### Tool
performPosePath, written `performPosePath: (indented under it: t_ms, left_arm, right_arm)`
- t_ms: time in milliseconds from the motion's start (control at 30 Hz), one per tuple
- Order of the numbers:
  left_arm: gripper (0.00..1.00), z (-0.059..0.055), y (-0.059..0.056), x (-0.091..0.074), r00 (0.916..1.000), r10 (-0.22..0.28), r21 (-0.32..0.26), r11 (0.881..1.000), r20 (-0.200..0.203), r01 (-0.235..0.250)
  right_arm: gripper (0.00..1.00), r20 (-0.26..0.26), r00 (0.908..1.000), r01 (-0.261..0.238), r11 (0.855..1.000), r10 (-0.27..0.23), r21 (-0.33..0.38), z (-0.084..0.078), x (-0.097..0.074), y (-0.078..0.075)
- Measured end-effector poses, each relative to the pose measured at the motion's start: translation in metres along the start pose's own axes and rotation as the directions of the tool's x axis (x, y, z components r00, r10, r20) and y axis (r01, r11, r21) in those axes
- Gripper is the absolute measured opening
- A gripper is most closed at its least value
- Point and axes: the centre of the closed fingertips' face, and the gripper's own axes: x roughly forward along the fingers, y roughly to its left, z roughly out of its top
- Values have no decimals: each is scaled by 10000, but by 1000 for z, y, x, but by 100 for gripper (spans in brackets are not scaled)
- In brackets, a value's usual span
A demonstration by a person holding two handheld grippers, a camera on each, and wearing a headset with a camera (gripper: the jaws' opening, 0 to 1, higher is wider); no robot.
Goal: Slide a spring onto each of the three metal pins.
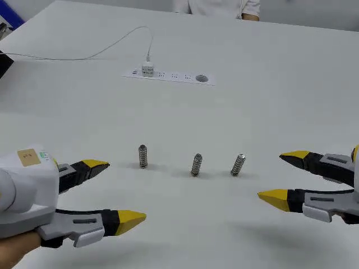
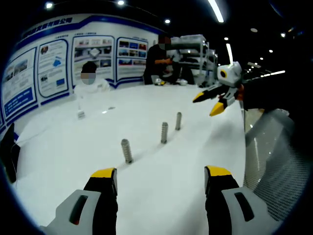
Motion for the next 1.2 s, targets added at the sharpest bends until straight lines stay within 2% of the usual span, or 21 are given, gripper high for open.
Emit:
performPosePath:
  t_ms: [1200]
  left_arm:
    - [73, -1, 0, 2, 10000, -20, -3, 10000, -52, 19]
  right_arm:
    - [59, 70, 10000, -7, 9999, 7, 106, 1, 2, 1]
